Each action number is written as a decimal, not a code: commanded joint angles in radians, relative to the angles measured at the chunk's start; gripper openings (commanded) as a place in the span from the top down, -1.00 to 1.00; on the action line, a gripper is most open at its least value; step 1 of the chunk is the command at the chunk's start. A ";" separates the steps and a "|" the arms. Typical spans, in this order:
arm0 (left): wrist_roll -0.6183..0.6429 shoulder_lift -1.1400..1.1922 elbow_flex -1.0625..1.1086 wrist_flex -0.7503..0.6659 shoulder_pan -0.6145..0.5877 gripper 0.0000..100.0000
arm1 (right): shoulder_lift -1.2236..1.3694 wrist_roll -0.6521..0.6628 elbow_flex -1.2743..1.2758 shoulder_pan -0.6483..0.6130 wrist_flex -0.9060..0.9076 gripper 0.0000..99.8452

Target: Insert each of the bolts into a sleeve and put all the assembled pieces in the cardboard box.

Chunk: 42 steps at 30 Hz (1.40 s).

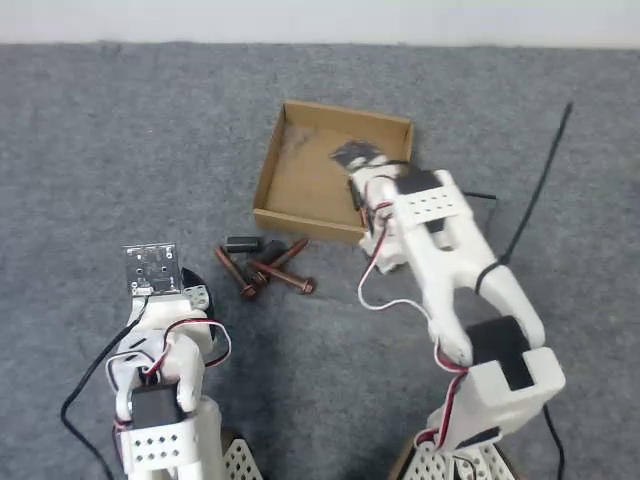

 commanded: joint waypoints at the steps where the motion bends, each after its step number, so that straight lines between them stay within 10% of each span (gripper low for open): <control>1: -0.014 -0.008 -0.016 -0.011 -0.005 0.98 | -0.085 -0.084 -0.055 0.082 0.050 0.99; 42: -0.014 -0.008 -0.016 -0.006 -0.005 0.98 | -0.512 -0.080 0.598 0.374 -0.260 0.85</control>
